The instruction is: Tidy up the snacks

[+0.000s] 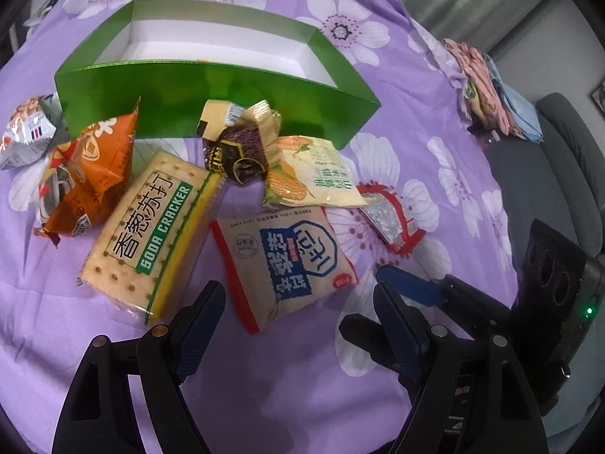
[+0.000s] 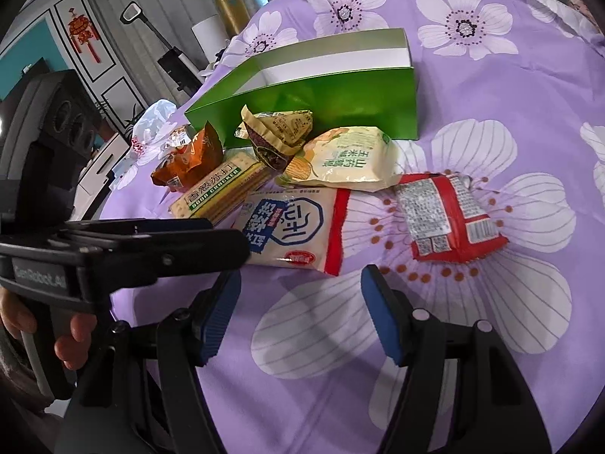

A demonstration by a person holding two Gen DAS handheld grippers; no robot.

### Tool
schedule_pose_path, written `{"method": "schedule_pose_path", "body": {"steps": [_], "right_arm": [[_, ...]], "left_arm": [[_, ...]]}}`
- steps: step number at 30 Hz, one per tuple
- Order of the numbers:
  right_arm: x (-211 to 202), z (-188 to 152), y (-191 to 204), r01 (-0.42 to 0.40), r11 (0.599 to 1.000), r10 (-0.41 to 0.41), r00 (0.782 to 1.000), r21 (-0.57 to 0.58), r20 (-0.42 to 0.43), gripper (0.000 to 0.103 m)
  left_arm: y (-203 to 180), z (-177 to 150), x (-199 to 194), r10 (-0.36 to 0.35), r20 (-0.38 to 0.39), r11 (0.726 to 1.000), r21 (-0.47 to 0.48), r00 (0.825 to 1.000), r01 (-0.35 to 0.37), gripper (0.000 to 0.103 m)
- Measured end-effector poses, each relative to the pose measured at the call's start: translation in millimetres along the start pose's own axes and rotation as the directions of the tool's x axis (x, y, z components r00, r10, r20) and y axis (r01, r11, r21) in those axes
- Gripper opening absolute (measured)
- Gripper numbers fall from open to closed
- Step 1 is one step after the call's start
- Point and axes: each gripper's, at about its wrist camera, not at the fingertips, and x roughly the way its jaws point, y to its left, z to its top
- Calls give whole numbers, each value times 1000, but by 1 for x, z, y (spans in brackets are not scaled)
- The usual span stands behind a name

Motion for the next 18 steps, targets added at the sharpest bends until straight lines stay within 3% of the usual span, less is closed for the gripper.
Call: {"method": "schedule_pose_path", "body": {"steps": [9,15,18], "right_arm": [[15,9,0,-13,1000,13,1000,-10,-9,67],[24,12,3,-27,999,27,999,-27,-17,65],[25,11,6,-27,999,26,1000,-46,-17,55]], "left_arm": [[9,5,9,-10,-3,1000,-26,1000,10,80],[13,7,11,-19,-2,999,-39,1000,19,61],[14,8,13,-24,-5,999,-42,1000,24,56]]}}
